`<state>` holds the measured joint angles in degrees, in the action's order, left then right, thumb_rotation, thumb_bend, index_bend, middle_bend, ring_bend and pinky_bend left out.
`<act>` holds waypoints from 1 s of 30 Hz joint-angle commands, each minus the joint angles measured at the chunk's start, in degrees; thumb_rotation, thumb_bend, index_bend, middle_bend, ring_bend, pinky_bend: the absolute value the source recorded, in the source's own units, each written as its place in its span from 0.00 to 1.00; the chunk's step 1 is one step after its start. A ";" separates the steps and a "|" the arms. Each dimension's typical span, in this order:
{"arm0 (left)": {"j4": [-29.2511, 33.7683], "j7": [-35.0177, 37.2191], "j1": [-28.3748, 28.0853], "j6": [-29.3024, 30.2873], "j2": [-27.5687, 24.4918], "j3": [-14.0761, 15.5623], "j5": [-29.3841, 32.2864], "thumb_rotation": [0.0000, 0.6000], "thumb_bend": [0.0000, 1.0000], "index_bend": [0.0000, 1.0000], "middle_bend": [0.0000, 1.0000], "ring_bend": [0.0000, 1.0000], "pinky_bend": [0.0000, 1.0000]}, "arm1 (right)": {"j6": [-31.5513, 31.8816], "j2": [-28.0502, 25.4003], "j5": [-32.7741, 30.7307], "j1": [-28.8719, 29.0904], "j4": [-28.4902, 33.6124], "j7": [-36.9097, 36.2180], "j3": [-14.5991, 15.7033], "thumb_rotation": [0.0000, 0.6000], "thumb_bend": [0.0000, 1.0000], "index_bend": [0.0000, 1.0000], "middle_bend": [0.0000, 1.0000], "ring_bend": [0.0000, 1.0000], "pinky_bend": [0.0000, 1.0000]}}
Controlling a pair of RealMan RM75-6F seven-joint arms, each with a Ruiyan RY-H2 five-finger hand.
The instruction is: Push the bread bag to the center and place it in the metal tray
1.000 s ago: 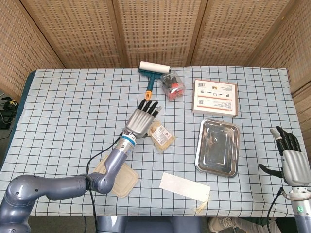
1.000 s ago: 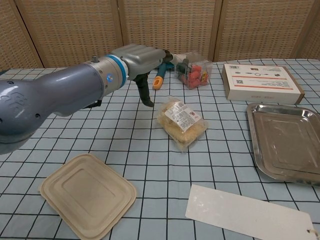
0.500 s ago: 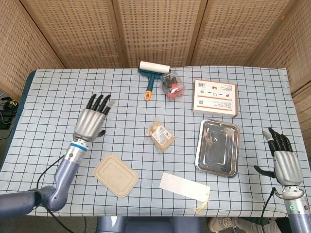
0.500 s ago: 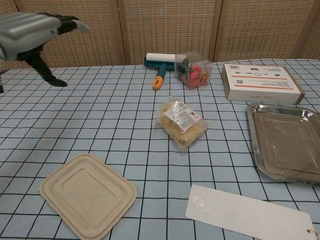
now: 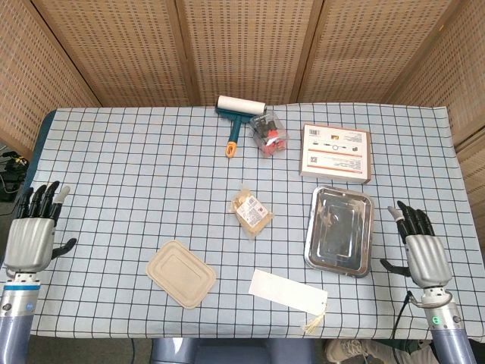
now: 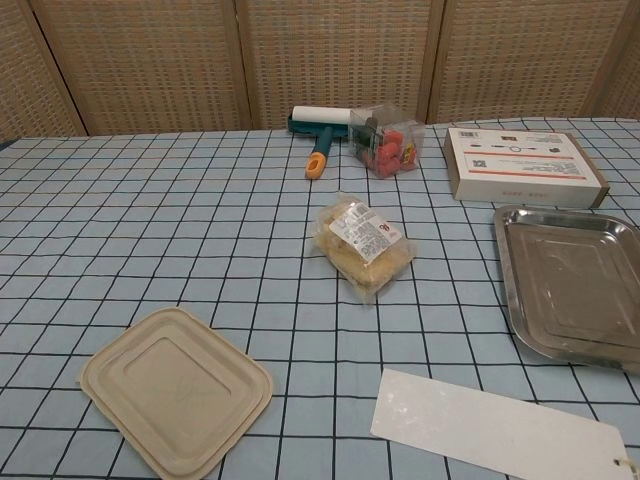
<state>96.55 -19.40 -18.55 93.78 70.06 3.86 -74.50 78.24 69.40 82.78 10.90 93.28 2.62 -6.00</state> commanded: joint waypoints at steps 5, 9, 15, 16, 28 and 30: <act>-1.66 6.68 2.94 0.27 -1.99 -0.97 -2.49 1.00 0.05 0.00 0.00 0.00 0.00 | -10.80 5.02 -3.61 9.49 8.18 11.58 -3.59 1.00 0.10 0.00 0.00 0.00 0.00; -2.05 8.61 3.65 -0.70 -2.65 -1.74 -2.84 1.00 0.05 0.00 0.00 0.00 0.00 | -16.75 9.45 -9.41 14.72 9.13 16.31 -5.84 1.00 0.09 0.00 0.00 0.00 0.00; -2.39 10.59 4.42 -2.12 -3.32 -3.00 -2.77 1.00 0.05 0.00 0.00 0.00 0.00 | -23.16 17.57 -18.83 23.21 5.20 22.54 -9.76 1.00 0.09 0.00 0.00 0.00 0.00; -2.45 10.83 4.48 -2.44 -3.39 -3.14 -2.90 1.00 0.05 0.00 0.00 0.00 0.00 | -23.71 19.11 -20.84 24.62 3.87 23.89 -10.36 1.00 0.09 0.00 0.00 0.00 0.00; -2.78 12.04 5.20 -5.23 -3.64 -4.98 -3.49 1.00 0.05 0.00 0.00 0.00 0.00 | -27.95 28.78 -33.01 34.59 -8.55 28.06 -12.44 1.00 0.08 0.00 0.00 0.00 0.00; -2.81 12.24 5.36 -5.53 -3.68 -5.42 -3.43 1.00 0.05 0.00 0.00 0.00 0.00 | -28.45 29.85 -33.61 35.58 -10.47 27.43 -12.42 1.00 0.08 0.00 0.00 0.00 0.00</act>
<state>93.76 -7.23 -13.25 88.32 66.40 -1.49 -77.95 50.57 98.07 49.97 45.61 84.29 30.36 -18.17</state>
